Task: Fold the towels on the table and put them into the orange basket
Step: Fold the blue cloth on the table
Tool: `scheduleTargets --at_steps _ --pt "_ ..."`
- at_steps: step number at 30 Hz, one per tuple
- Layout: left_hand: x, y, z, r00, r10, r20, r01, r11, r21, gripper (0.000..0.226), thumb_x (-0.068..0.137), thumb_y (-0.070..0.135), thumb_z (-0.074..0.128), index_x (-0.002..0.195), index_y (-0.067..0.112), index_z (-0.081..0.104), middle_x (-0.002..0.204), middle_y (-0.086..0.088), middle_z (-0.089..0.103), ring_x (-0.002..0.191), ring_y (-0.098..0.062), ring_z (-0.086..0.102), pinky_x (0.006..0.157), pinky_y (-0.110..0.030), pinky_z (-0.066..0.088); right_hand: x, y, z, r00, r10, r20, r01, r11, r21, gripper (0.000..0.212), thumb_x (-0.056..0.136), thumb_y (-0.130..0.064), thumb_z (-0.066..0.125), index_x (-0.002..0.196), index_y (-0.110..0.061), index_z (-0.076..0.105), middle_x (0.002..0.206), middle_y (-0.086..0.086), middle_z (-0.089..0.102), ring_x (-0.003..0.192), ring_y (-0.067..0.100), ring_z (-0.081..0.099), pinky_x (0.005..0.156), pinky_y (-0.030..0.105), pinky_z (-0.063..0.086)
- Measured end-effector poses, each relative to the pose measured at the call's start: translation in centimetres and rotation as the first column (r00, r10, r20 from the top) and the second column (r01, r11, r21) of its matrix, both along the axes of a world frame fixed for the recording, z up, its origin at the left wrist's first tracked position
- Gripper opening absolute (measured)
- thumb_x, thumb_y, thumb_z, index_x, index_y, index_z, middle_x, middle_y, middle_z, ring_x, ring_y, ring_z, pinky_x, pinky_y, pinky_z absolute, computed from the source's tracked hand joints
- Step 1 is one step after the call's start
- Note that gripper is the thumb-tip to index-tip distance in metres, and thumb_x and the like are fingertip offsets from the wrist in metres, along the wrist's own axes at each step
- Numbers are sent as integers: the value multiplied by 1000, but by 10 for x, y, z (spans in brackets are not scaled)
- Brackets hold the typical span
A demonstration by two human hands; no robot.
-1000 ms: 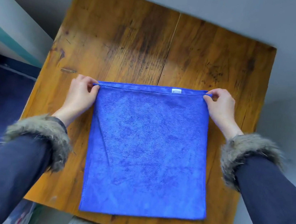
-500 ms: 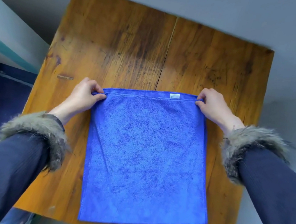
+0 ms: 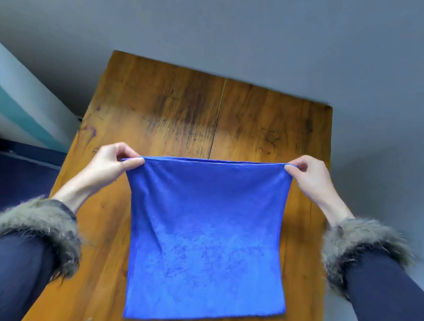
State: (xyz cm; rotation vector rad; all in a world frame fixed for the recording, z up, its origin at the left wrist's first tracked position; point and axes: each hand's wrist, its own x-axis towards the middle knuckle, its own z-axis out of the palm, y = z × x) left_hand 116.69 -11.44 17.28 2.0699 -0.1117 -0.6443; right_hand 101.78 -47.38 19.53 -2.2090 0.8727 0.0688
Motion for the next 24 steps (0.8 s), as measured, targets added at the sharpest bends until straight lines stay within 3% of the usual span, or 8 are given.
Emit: scheduleTargets --at_steps 3,7,11,17,19,21,24 --pt "-3 5 41 1000 11 -10 -12 996 -88 11 85 10 64 76 9 60 76 -4 61 71 -12 53 65 -18 42 -8 6 46 992 -57 111 56 998 20 6 87 -11 60 83 -10 63 82 2 61 78 15 54 60 15 39" --pt "3 8 97 996 -83 16 84 988 -129 6 85 10 65 80 7 65 78 0 69 72 -14 58 71 -30 46 -14 9 110 961 -126 246 114 991 63 3 88 -8 60 87 -7 63 85 6 61 77 15 54 60 9 41" --pt "12 6 151 979 -120 163 142 981 -132 14 80 7 70 68 10 66 61 9 67 54 1 55 51 -12 43 -15 8 162 931 -152 331 140 988 59 6 86 -2 60 90 2 63 83 10 60 71 16 52 55 5 40" --pt "27 10 215 935 34 354 73 956 -283 10 76 5 72 71 13 69 65 14 69 59 4 58 61 -5 45 -16 13 216 876 -155 456 145 988 57 10 84 0 63 92 6 65 84 12 63 73 18 55 58 5 43" --pt "31 14 224 933 134 334 3 925 -379 10 79 6 70 74 15 69 63 13 69 59 4 58 61 -6 46 -15 17 228 872 -140 468 122 990 70 8 83 4 63 91 6 65 69 5 63 65 10 60 53 3 43" --pt "32 17 230 929 189 318 -37 903 -427 9 80 6 68 76 13 68 60 15 68 57 4 58 59 -6 45 -13 19 238 876 -118 467 94 993 74 7 81 6 64 87 3 66 51 -12 62 50 -7 57 51 2 41" --pt "29 19 239 919 182 349 -21 908 -419 9 80 4 67 75 12 67 56 15 66 53 5 57 56 -5 44 -11 18 249 866 -116 486 99 993 59 6 79 -2 69 77 -7 68 50 -20 62 50 -12 55 57 0 40"
